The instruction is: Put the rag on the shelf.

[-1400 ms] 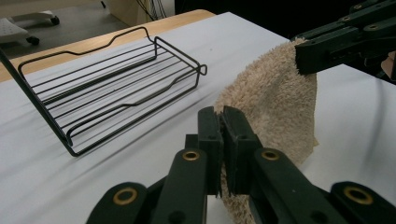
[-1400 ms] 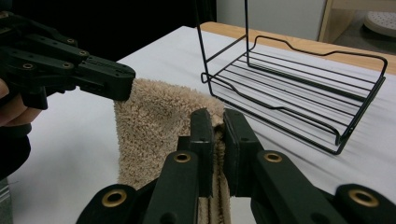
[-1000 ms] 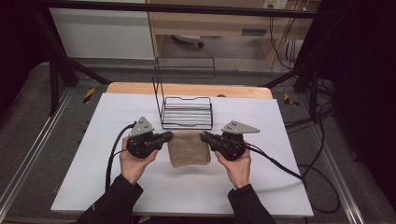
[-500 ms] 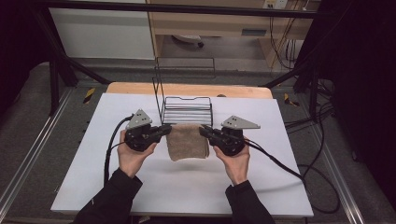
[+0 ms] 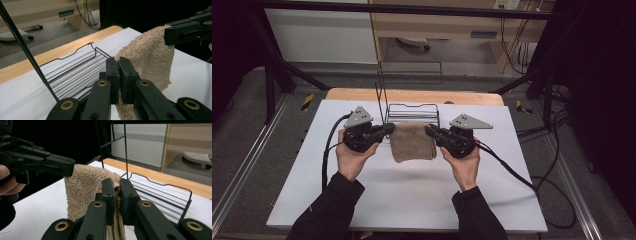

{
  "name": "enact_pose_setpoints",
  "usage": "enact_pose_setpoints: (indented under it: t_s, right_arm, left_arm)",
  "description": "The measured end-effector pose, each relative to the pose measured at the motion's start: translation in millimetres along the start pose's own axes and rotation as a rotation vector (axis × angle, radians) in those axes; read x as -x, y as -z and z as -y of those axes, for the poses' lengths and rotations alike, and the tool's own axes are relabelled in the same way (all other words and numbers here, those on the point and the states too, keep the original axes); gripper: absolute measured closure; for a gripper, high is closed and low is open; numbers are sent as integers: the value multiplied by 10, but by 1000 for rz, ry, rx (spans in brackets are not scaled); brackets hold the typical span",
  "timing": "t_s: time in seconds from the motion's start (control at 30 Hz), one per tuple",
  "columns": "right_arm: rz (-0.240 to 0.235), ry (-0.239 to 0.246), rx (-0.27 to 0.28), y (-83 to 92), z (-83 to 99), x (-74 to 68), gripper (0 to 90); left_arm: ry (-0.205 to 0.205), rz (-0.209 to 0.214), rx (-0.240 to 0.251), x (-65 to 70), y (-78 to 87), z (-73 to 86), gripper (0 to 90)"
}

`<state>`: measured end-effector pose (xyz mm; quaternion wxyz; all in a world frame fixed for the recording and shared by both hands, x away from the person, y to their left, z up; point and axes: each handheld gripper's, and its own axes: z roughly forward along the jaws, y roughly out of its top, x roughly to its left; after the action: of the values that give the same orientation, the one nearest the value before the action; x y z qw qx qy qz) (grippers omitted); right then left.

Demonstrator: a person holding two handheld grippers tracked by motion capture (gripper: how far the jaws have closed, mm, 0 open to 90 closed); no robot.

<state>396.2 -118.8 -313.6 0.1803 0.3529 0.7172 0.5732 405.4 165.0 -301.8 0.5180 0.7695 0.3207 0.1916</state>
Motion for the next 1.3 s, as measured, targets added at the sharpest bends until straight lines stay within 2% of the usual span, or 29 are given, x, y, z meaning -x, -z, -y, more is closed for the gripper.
enact_pose_setpoints:
  t_s: [0.37, 0.7, 1.1, 1.3]
  right_arm:
    - [17, 22, 25, -21, -207, -2, 835]
    - [24, 37, 55, -51, -368, 3, 836]
    - [40, 56, 85, -36, -566, 4, 835]
    - [49, 55, 106, -28, -640, 25, 836]
  left_arm:
    - [-11, -21, 24, -53, 28, -187, 863]
    - [-3, -30, 64, -124, 59, -328, 864]
    - [-11, -41, 109, -155, 91, -512, 863]
    - [3, -33, 137, -170, 85, -578, 863]
